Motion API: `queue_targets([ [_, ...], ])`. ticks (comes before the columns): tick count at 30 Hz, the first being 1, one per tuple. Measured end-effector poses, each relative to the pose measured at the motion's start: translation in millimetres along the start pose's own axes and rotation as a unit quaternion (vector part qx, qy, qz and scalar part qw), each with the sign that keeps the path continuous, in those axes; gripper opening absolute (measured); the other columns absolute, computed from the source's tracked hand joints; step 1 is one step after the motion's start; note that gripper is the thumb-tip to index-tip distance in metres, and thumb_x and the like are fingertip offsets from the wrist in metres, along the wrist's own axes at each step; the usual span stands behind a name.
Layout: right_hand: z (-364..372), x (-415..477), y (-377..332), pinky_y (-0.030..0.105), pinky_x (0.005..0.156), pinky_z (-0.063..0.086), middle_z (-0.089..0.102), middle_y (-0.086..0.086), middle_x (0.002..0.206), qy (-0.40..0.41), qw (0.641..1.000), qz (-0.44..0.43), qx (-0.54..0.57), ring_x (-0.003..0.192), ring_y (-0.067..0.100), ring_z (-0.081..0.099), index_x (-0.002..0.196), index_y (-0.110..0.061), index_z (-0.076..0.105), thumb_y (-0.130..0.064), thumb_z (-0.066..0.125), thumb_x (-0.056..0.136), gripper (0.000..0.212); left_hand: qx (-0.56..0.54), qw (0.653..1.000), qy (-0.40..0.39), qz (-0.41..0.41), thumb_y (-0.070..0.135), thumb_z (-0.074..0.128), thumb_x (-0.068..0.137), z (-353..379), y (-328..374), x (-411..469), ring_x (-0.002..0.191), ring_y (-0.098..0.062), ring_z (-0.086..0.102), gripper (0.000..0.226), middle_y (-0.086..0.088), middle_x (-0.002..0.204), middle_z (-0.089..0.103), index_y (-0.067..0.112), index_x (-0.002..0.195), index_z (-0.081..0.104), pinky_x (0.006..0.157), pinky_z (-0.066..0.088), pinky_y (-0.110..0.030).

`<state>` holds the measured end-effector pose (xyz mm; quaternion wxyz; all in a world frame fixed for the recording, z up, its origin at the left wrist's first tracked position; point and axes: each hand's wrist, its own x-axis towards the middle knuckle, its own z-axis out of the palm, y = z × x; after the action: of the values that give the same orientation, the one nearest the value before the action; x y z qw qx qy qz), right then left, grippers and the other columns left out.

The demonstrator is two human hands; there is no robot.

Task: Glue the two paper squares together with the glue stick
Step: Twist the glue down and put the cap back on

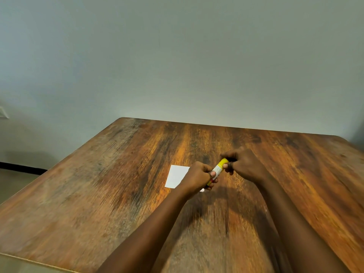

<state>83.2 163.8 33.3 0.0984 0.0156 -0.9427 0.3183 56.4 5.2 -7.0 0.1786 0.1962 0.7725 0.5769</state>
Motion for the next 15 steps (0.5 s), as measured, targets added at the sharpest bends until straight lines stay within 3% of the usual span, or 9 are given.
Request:
queue_targets([
  [2, -1, 2, 0, 0.013, 0.046, 0.045, 0.062, -0.006, 0.06, -0.001, 1.0, 0.006, -0.01, 0.046, 0.004, 0.055, 0.101, -0.003, 0.072, 0.002, 0.058, 0.085, 0.022, 0.023, 1.0, 0.007, 0.012, 0.01, 0.046, 0.096, 2, -1, 1, 0.063, -0.009, 0.058, 0.029, -0.022, 0.096, 0.066, -0.007, 0.115, 0.061, 0.065, 0.05, -0.022],
  [5, 2, 2, -1, 0.021, 0.049, 0.045, 0.063, -0.002, 0.057, 0.005, 1.0, 0.012, -0.027, 0.043, 0.005, 0.054, 0.091, -0.003, 0.075, 0.002, 0.057, 0.083, 0.02, 0.054, 0.998, 0.033, 0.02, 0.011, 0.048, 0.095, 7, -5, 2, 0.064, -0.008, 0.058, 0.029, -0.022, 0.102, 0.068, -0.005, 0.115, 0.061, 0.067, 0.051, -0.021],
  [9, 12, 0, -1, 0.02, 0.055, 0.048, 0.068, 0.006, 0.076, 0.02, 1.0, 0.016, 0.014, 0.055, 0.007, 0.06, 0.099, -0.006, 0.07, -0.002, 0.06, 0.086, 0.017, 0.03, 0.999, 0.044, 0.014, 0.01, 0.047, 0.095, 5, -11, 5, 0.063, -0.007, 0.059, 0.028, -0.018, 0.093, 0.067, -0.004, 0.115, 0.062, 0.064, 0.051, -0.02],
  [13, 9, -1, 3, 0.027, 0.072, 0.056, 0.066, 0.004, 0.088, -0.034, 0.986, 0.018, 0.161, 0.082, 0.02, 0.067, 0.097, -0.015, 0.064, -0.003, 0.062, 0.086, 0.016, -0.051, 0.998, 0.025, -0.007, 0.009, 0.043, 0.097, 0, -14, 2, 0.066, -0.009, 0.058, 0.03, -0.018, 0.091, 0.063, -0.005, 0.117, 0.06, 0.066, 0.05, -0.02],
  [15, 9, -3, 4, 0.022, 0.069, 0.055, 0.066, 0.007, 0.091, -0.05, 0.973, 0.028, 0.221, 0.085, 0.021, 0.066, 0.096, -0.017, 0.062, -0.002, 0.066, 0.083, 0.021, -0.078, 0.997, 0.008, 0.006, 0.011, 0.043, 0.098, -2, -17, 2, 0.07, -0.011, 0.06, 0.03, -0.018, 0.094, 0.063, -0.005, 0.117, 0.06, 0.072, 0.051, -0.025],
])
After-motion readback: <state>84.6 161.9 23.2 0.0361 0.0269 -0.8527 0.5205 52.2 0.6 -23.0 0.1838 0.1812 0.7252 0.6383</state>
